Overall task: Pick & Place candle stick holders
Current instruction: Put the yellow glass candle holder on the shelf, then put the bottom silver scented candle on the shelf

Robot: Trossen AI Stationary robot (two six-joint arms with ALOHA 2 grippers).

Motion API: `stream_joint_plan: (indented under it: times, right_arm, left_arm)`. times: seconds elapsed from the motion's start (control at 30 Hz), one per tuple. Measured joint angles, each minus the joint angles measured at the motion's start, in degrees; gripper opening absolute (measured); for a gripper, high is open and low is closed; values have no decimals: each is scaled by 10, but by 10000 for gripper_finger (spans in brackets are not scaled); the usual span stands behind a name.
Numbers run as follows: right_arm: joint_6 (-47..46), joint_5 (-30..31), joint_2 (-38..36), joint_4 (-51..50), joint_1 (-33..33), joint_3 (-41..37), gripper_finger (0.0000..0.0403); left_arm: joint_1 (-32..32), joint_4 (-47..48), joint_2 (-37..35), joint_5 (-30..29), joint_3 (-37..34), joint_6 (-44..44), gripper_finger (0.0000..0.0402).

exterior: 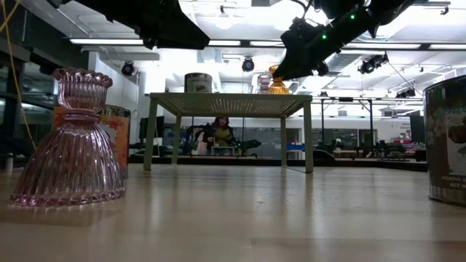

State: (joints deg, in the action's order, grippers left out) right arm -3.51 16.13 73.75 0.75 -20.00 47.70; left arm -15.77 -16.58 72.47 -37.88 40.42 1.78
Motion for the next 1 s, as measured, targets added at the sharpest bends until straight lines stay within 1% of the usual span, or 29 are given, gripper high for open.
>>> stream_joint_plan:
  times: [0.3,0.5,0.63,0.83,0.93,1.0]
  right_arm:
    - [1,0,-3,1,0,-1,214]
    - [-5,-5,-46,-20,1,0,241]
    - [-12,-18,-91,-85,1,0,243]
    - [-43,-75,-161,-221,1,0,243]
    - [-51,-104,-192,-268,4,0,243]
    - [-55,-110,-210,-295,12,0,243]
  left_arm:
    - [0,0,0,0,0,0,154]
    - [0,0,0,0,0,0,154]
    - [0,0,0,0,0,0,154]
    - [0,0,0,0,0,0,154]
    - [0,0,0,0,0,0,154]
    - [0,0,0,0,0,0,154]
